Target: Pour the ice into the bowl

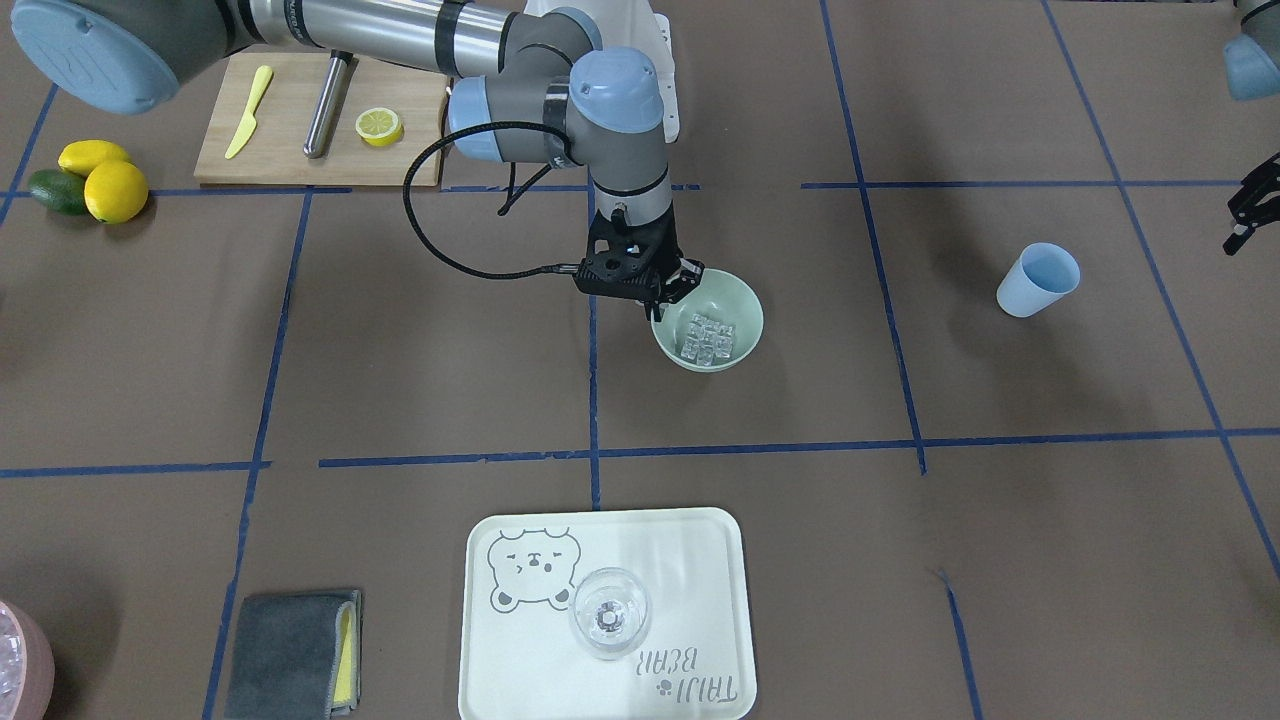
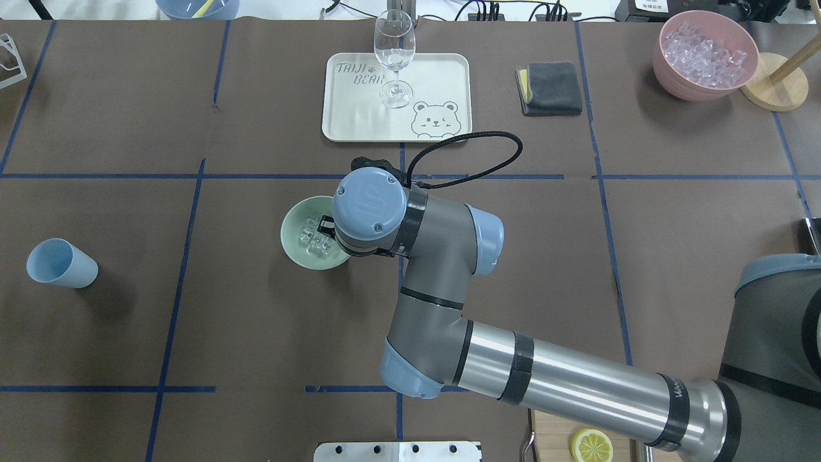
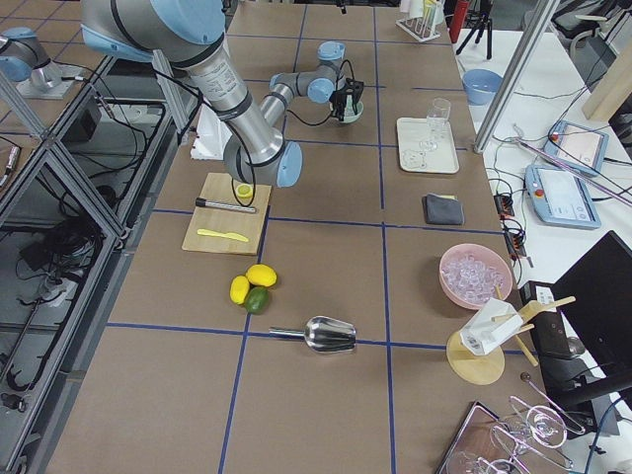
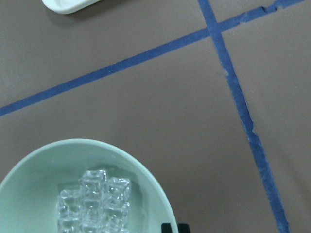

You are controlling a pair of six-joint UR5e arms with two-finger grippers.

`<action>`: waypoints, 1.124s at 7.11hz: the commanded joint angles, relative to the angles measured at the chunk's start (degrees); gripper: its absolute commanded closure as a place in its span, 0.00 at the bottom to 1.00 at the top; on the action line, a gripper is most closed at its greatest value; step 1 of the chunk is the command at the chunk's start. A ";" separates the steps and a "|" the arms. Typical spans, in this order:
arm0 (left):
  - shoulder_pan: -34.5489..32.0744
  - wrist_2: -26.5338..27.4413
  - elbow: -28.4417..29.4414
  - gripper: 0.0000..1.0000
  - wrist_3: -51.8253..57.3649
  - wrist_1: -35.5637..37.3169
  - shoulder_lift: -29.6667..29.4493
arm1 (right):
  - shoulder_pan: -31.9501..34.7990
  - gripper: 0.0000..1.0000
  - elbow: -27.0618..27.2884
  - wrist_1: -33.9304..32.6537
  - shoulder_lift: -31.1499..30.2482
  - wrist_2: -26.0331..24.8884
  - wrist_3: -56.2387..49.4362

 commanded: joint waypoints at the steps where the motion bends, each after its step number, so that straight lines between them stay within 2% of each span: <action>1: -0.03 0.01 -0.03 0.00 -0.27 -0.04 1.60 | 3.69 1.00 8.99 -4.37 -4.49 3.19 -0.11; 2: -0.03 0.10 0.06 0.00 -0.27 -0.04 1.61 | 6.24 1.00 17.40 -5.10 -12.01 5.81 -2.37; 3: 0.06 0.01 0.58 0.00 -0.35 0.13 1.00 | 8.44 1.00 23.49 -5.02 -18.44 6.71 -6.57; 5: 0.06 -0.07 0.32 0.00 -0.44 0.13 0.99 | 14.06 1.00 30.81 -4.15 -31.52 9.25 -17.54; 6: 0.06 -0.07 0.23 0.00 -0.44 0.48 0.99 | 17.13 1.00 33.72 -2.06 -38.99 10.31 -22.90; 8: 0.15 -0.33 -0.20 0.00 -3.24 4.85 -0.32 | 25.12 1.00 33.05 10.82 -52.80 18.28 -32.66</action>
